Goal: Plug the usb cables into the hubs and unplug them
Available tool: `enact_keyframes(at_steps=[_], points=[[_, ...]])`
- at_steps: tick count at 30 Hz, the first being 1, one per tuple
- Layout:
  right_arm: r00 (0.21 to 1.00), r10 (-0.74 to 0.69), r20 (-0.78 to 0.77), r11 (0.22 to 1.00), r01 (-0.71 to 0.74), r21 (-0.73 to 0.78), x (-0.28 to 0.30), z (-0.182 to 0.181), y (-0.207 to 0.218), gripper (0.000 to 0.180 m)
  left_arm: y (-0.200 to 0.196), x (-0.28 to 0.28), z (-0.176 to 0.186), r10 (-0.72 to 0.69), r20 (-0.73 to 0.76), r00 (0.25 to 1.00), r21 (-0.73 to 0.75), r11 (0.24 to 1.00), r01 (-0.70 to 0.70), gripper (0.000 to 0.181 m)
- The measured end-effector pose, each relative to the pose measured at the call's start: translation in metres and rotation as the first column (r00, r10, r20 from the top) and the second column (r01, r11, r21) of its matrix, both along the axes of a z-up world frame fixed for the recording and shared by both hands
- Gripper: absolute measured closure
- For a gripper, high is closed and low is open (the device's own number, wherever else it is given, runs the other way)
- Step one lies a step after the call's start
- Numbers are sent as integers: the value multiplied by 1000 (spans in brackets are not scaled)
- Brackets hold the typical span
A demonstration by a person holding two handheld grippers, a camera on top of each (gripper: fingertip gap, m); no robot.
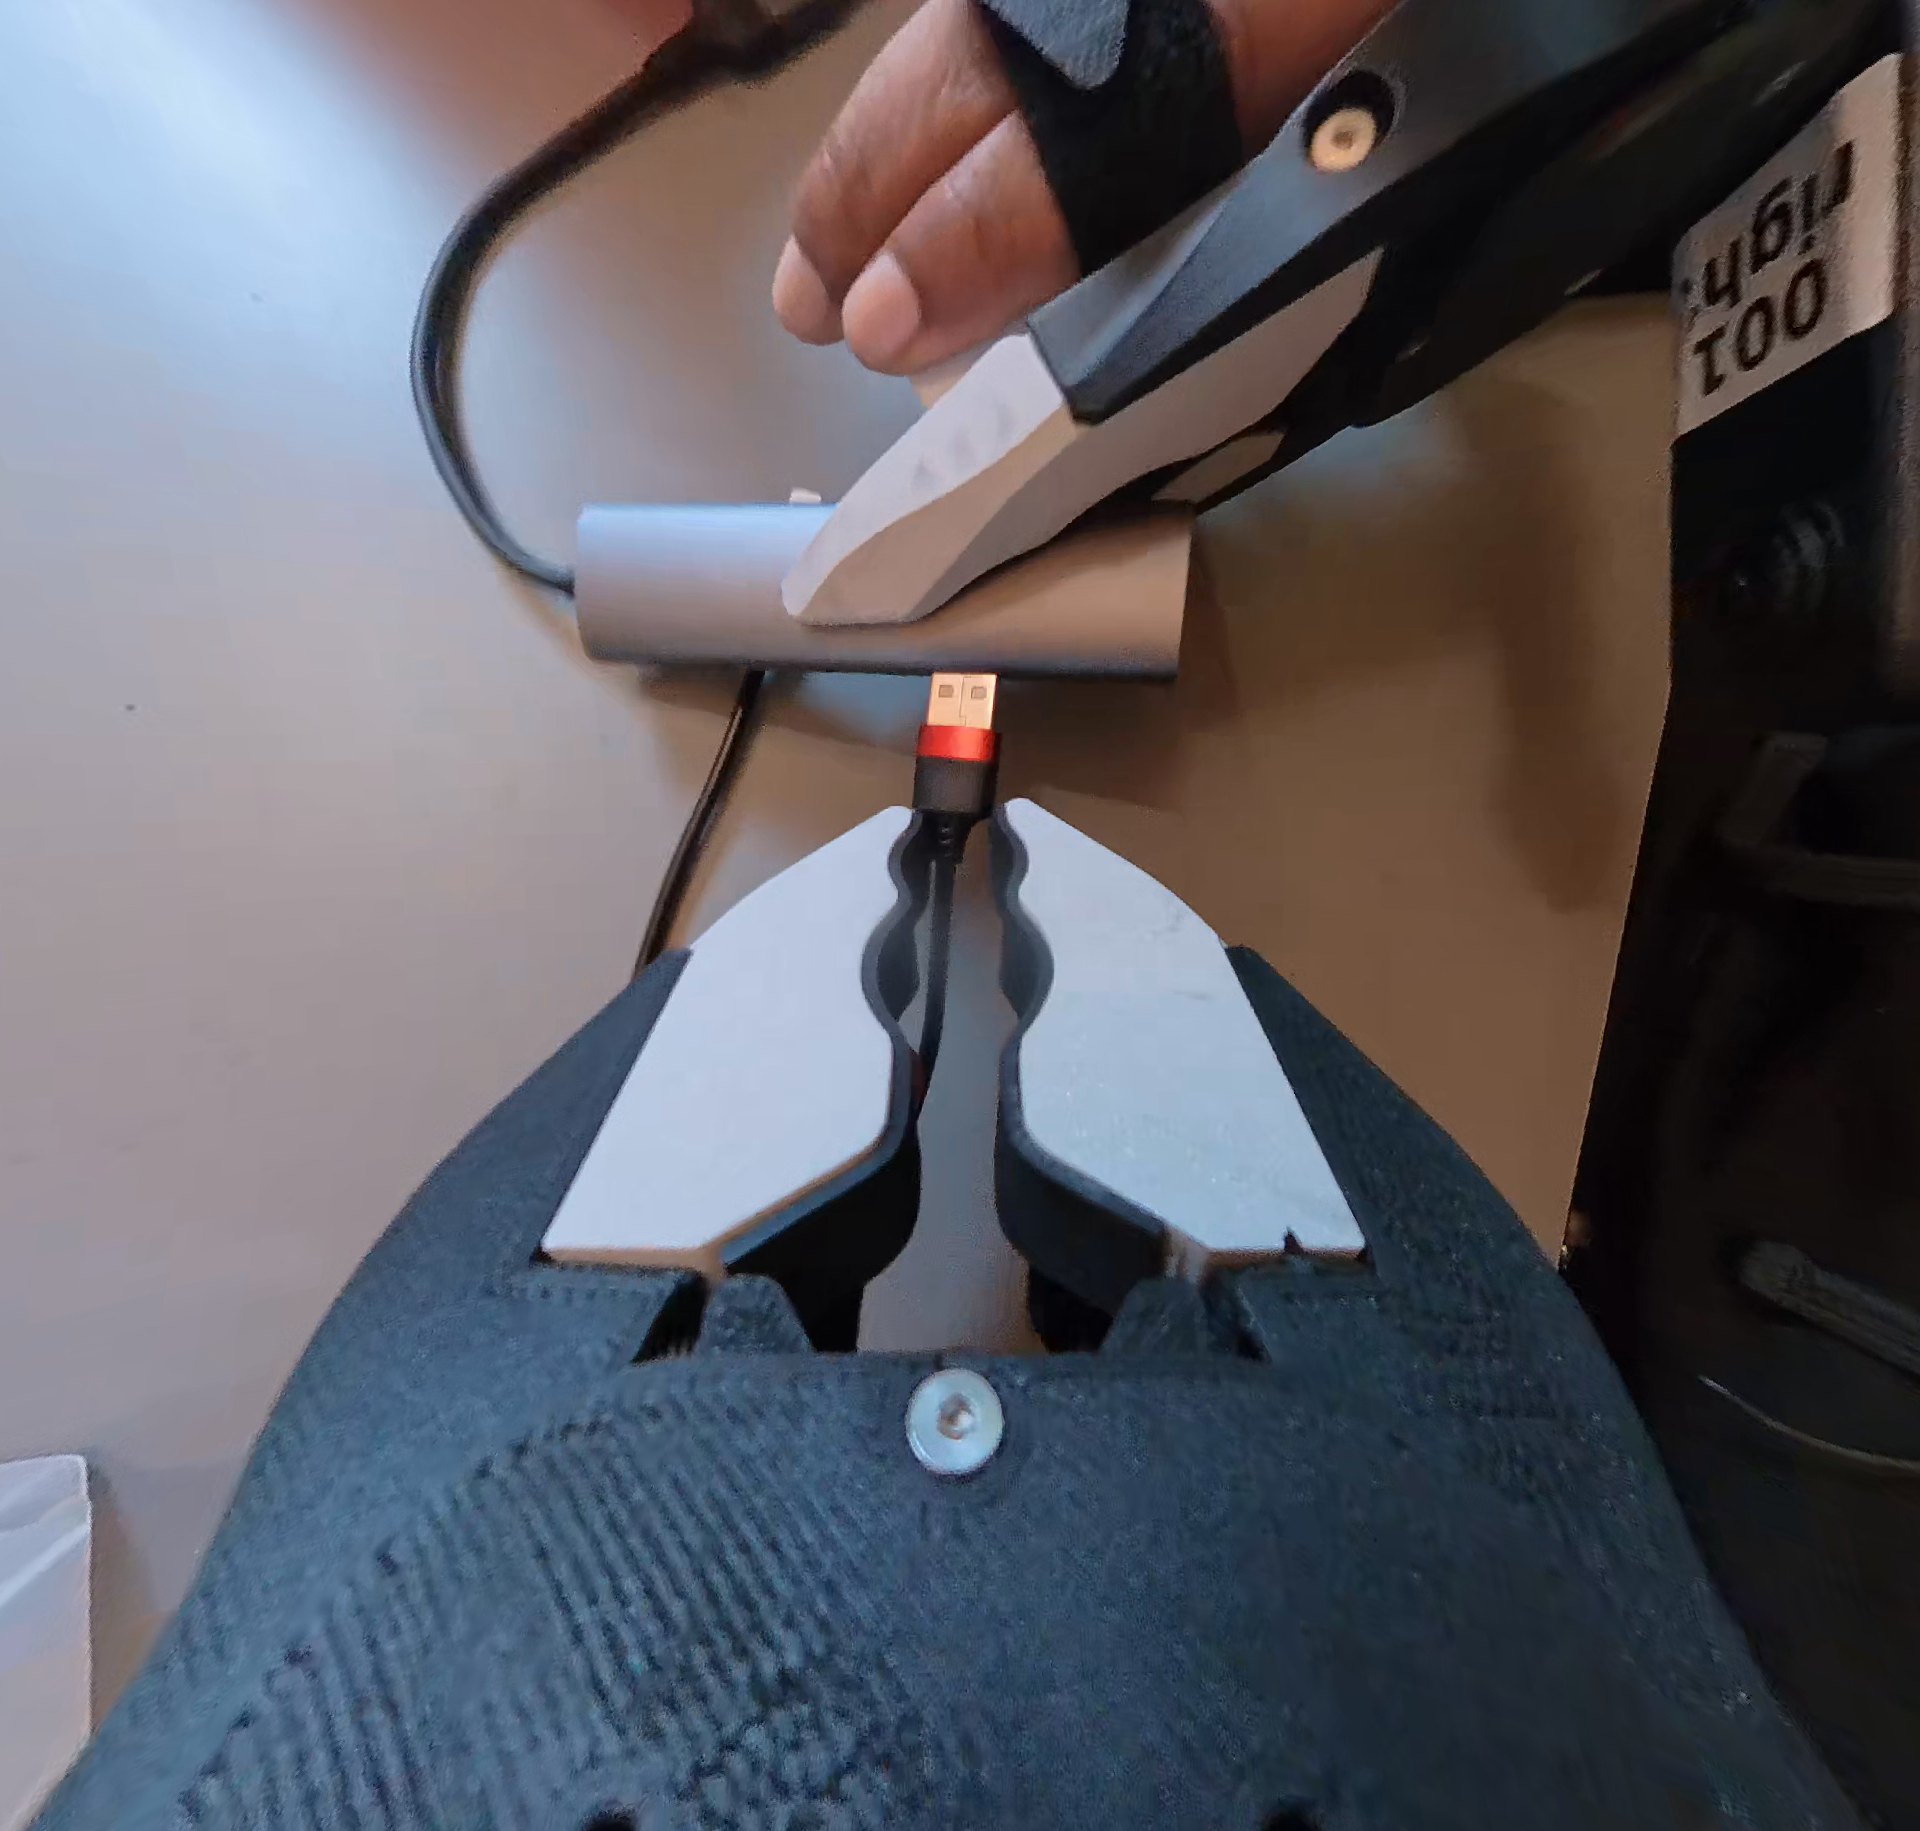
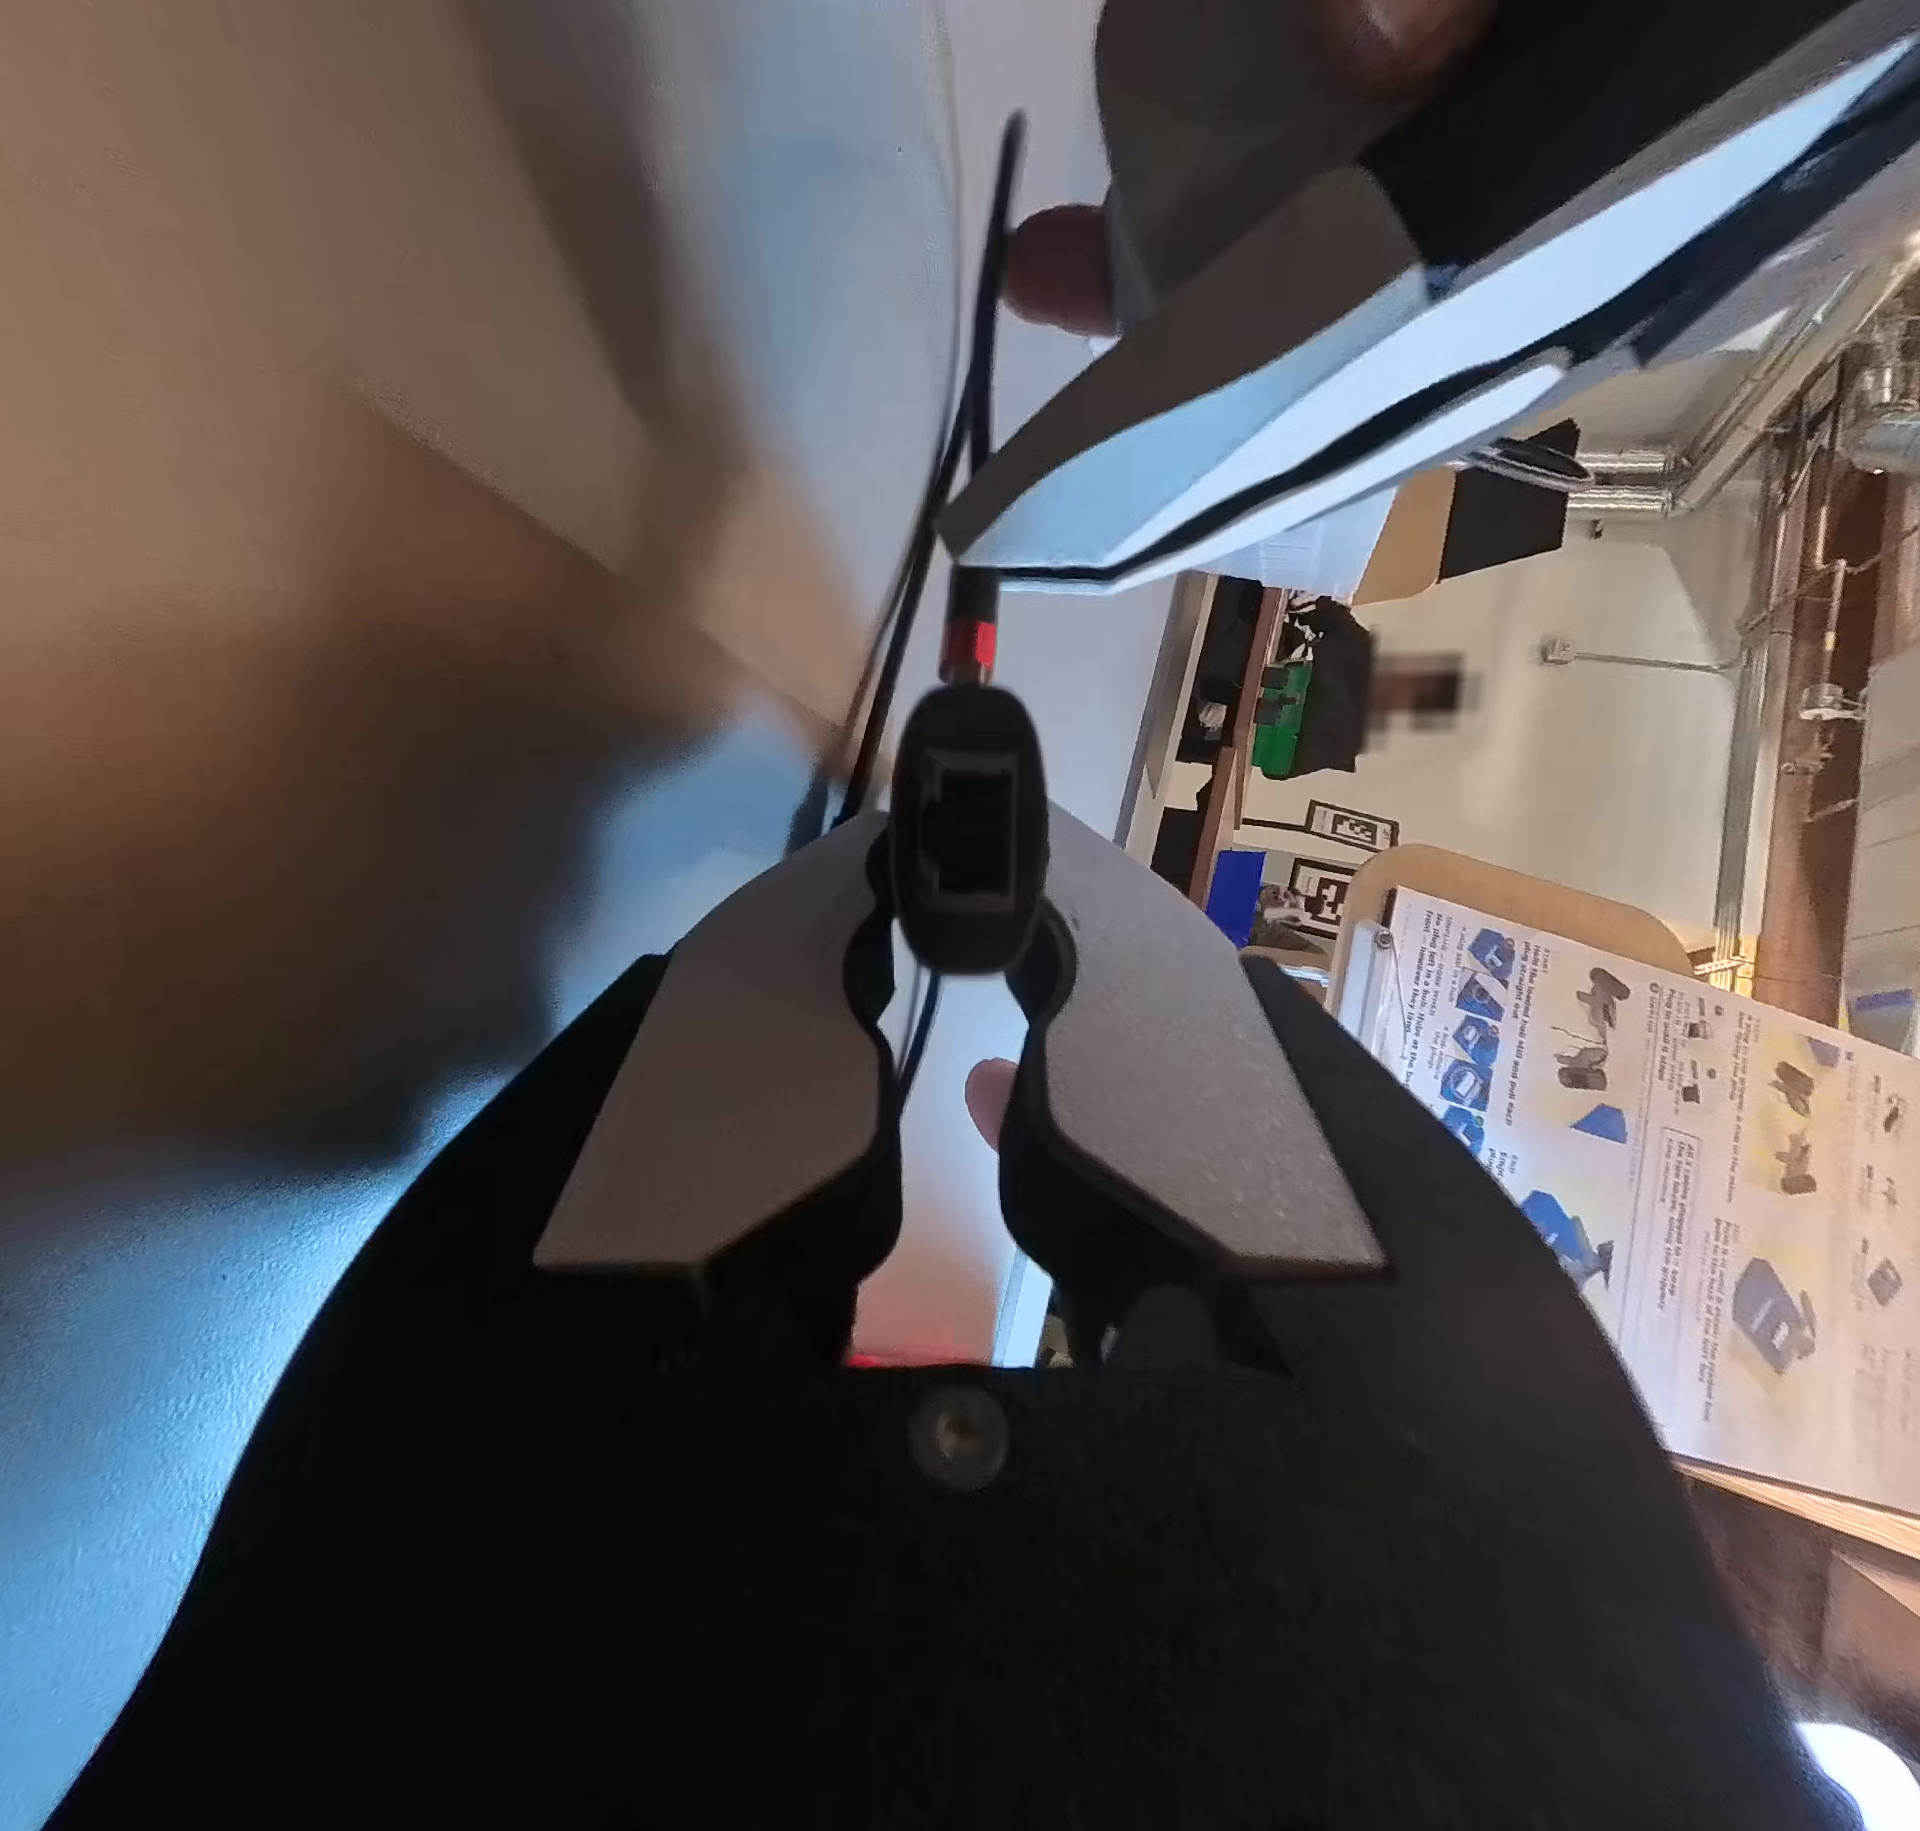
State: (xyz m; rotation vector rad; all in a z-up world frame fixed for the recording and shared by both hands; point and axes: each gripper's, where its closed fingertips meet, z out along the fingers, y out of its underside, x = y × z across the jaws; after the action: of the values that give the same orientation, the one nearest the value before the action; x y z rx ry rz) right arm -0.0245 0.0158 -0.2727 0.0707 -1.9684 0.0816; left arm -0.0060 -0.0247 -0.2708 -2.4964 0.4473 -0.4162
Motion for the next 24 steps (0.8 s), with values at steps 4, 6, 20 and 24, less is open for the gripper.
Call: enact_keyframes(at_steps=[4,6,20,24], points=[[998,-56,2,998,56,7,-1,0,5,162,5,3,2,19,29,999,23,1000,-20,171],[995,-94,31,995,95,-9,-1,-3,8,163,8,4,1,40,51,998,25,999,-41,171],[984,-174,48,984,176,-41,2,3,15,163,15,8,5,53,165,985,71,995,-66,172],[982,-177,69,984,177,12,6,0,15,163,15,11,2,39,166,985,86,995,-53,171]])
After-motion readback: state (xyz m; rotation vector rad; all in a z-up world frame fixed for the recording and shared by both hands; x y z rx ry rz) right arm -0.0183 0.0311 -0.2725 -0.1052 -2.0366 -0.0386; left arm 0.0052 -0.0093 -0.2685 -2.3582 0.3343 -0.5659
